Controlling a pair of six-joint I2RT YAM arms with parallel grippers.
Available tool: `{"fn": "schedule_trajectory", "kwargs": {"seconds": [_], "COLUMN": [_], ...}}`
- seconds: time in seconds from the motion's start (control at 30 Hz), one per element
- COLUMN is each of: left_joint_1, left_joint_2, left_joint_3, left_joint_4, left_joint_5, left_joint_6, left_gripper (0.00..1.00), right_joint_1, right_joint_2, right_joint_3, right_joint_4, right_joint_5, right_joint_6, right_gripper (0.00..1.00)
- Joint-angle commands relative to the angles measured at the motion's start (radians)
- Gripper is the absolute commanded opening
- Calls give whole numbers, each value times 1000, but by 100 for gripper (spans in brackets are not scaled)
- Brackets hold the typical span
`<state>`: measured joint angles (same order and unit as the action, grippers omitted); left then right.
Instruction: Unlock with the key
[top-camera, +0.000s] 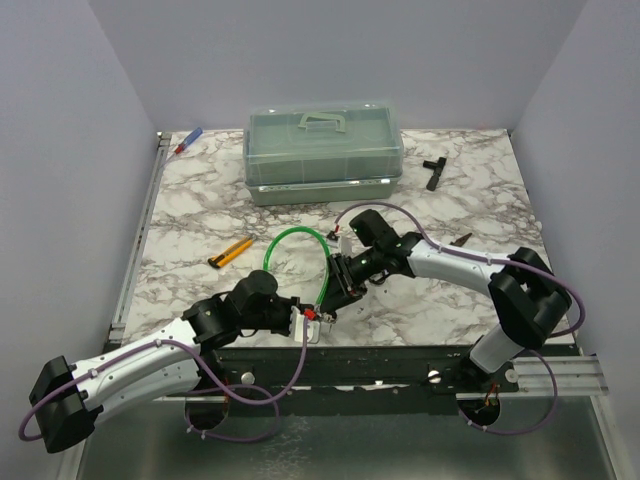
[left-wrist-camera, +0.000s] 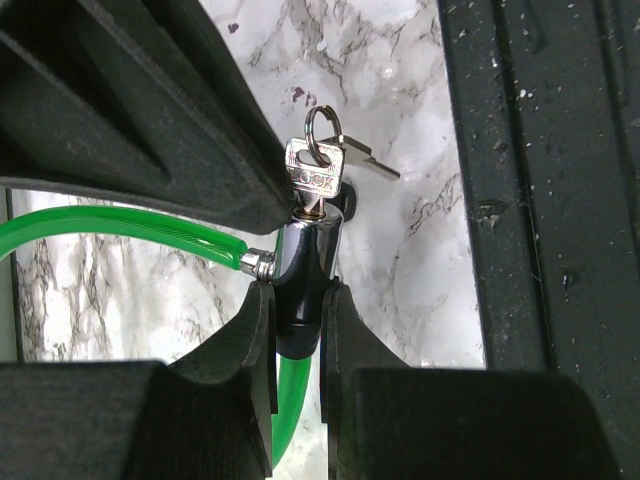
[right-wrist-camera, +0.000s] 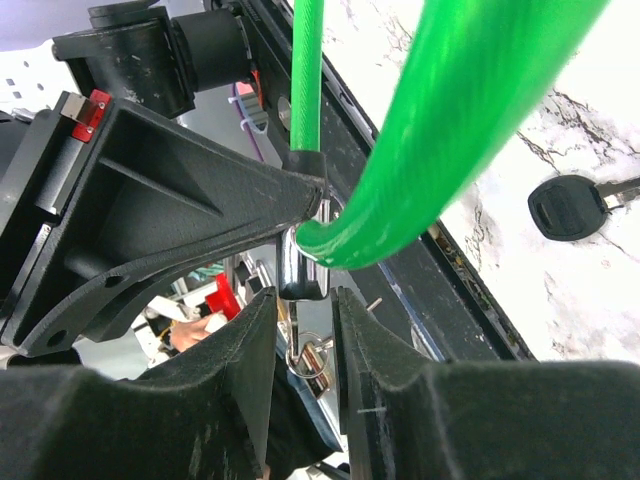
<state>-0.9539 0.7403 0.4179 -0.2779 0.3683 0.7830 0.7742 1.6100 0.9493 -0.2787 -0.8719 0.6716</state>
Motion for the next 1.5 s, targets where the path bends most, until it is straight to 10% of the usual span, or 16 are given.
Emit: {"fn": "schedule_trajectory", "kwargs": {"seconds": [0.0, 1.33, 1.47], "left_joint_1": [-7, -6, -7], "left_joint_2": [-19, -10, -11], "left_joint_3": [-1, -11, -13], "left_joint_4": [54, 56, 57], "left_joint_5": [43, 27, 26], "left_joint_6": [12, 7, 7], "left_gripper": [0, 0, 0], "right_joint_1": [-6, 45, 46], "right_joint_2": [-38, -105, -104], "right_joint_3": [-31, -92, -102], "right_joint_4": [23, 82, 92], "right_joint_5": [33, -24, -24], "right_joint_6": [-8, 54, 61], "right_gripper": [33, 28, 16]}}
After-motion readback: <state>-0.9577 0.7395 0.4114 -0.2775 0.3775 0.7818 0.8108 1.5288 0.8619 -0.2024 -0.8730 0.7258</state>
